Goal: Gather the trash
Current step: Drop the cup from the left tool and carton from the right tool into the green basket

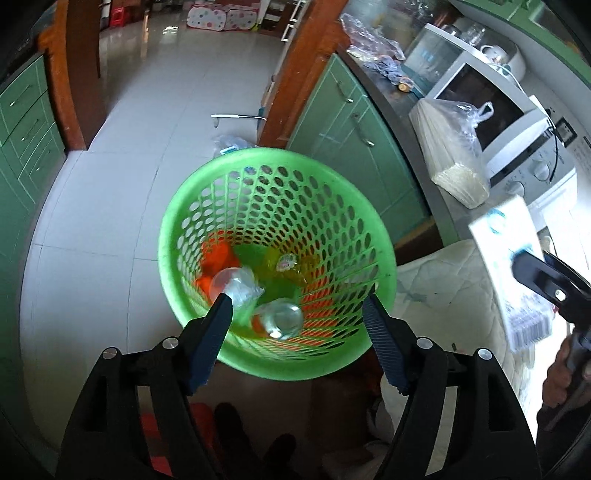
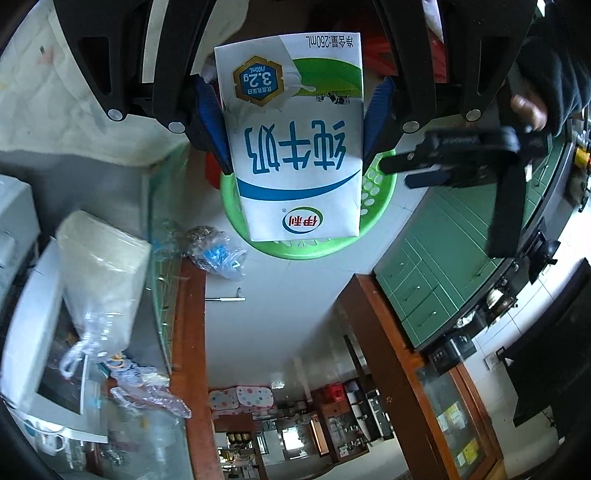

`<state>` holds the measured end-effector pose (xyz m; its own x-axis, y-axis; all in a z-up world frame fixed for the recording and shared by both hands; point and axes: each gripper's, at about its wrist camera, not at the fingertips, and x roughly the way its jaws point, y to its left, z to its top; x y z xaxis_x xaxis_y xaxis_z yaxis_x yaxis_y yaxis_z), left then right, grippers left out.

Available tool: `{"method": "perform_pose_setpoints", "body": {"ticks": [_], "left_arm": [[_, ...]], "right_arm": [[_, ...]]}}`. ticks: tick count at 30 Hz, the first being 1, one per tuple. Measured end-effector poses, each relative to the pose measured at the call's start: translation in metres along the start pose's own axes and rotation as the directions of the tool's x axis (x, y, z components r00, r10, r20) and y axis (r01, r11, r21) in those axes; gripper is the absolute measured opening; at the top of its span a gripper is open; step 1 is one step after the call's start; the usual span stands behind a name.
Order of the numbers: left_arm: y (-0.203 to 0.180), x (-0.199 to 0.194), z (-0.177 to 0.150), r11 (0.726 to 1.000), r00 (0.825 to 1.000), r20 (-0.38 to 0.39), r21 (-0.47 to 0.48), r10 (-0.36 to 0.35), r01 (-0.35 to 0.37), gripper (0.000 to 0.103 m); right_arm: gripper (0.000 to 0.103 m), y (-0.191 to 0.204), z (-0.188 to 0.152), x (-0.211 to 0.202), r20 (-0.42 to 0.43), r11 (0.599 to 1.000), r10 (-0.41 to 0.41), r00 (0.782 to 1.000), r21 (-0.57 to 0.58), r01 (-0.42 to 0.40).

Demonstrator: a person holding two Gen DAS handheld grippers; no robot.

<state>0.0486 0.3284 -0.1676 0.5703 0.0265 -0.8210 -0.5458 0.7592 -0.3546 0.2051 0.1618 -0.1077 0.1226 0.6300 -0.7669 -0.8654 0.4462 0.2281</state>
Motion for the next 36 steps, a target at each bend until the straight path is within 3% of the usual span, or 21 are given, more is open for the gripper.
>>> {"method": "perform_pose_setpoints", "body": {"ticks": [7,9,18,27,36], "left_arm": [[0.012,-0.010,-0.004,1.000,1.000,0.016,-0.024,0.000,0.000,0.073],[0.013,-0.013,-0.005,1.000,1.000,0.018,-0.027,0.000,0.000,0.073],[0.007,-0.014,-0.010,1.000,1.000,0.012,-0.015,-0.006,0.006,0.073],[-0.025,-0.015,-0.015,0.999,0.999,0.012,0.037,-0.033,0.033,0.073],[-0.073,-0.010,-0.029,0.991,0.997,-0.015,0.111,-0.080,0.081,0.073]], "right_arm": [[0.064,0.011,0.022,0.036,0.001,1.000,0.018,1.000,0.019,-0.018],[0.070,0.012,0.024,0.037,0.011,0.999,0.021,1.000,0.024,-0.021],[0.073,0.011,0.007,0.014,0.034,1.000,0.007,0.999,0.017,-0.007],[0.075,-0.017,-0.051,-0.060,0.098,0.996,-0.063,0.993,0.075,0.056],[0.078,-0.082,-0.140,-0.142,0.100,0.940,-0.268,0.958,0.247,0.237]]}}
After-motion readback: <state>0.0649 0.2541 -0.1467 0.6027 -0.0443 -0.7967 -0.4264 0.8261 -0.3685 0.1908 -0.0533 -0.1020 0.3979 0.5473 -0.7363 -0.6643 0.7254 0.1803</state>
